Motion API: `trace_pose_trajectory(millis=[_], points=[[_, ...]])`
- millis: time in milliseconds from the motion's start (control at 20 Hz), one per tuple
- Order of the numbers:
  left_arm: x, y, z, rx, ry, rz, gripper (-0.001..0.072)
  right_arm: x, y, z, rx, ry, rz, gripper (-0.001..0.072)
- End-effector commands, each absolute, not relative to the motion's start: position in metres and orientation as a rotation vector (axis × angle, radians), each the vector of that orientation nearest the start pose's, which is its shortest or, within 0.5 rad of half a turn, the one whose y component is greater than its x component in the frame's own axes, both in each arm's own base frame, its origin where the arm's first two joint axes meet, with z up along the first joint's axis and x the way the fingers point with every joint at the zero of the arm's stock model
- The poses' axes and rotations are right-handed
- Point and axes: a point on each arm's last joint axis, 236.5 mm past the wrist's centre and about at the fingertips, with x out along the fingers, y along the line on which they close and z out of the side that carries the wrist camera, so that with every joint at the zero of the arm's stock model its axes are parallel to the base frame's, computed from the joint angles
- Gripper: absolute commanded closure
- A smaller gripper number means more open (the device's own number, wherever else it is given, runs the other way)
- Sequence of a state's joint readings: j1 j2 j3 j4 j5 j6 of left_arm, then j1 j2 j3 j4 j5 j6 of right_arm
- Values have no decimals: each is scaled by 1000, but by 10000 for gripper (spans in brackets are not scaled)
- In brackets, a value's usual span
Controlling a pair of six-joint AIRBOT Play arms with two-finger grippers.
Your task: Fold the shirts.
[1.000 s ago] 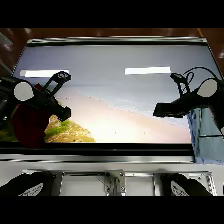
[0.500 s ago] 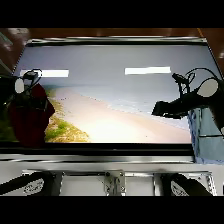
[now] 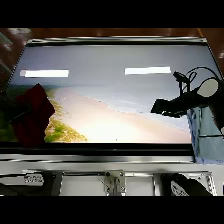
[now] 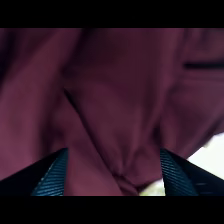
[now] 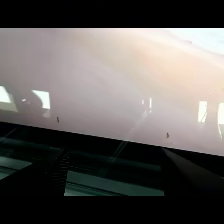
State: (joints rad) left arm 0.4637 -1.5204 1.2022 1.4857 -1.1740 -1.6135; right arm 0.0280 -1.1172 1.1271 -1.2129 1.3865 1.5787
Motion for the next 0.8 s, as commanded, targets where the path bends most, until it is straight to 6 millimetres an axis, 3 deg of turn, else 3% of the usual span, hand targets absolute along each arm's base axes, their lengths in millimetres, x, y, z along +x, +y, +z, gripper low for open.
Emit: trace_pose_trajectory(millis=[0,200,250,300,400,500,600,750], points=[[346,164,-100,-523,1477,362,-8,321,90,56,311,1345,245,35],[347,154,-123,-563,1514,339,13,320,91,56,313,1352,245,36],[348,150,-125,-577,1519,330,282,318,91,56,316,1359,243,35],[350,146,-125,-590,1516,322,669,317,91,56,320,1367,241,35],[363,137,-108,-592,1467,250,664,313,92,55,326,1384,239,36],[392,131,-60,-569,1300,179,665,309,91,54,335,1401,231,36],[415,108,17,-527,1089,67,665,303,91,53,328,1430,234,35],[416,31,140,-466,815,-139,665,290,91,52,317,1481,246,36]])
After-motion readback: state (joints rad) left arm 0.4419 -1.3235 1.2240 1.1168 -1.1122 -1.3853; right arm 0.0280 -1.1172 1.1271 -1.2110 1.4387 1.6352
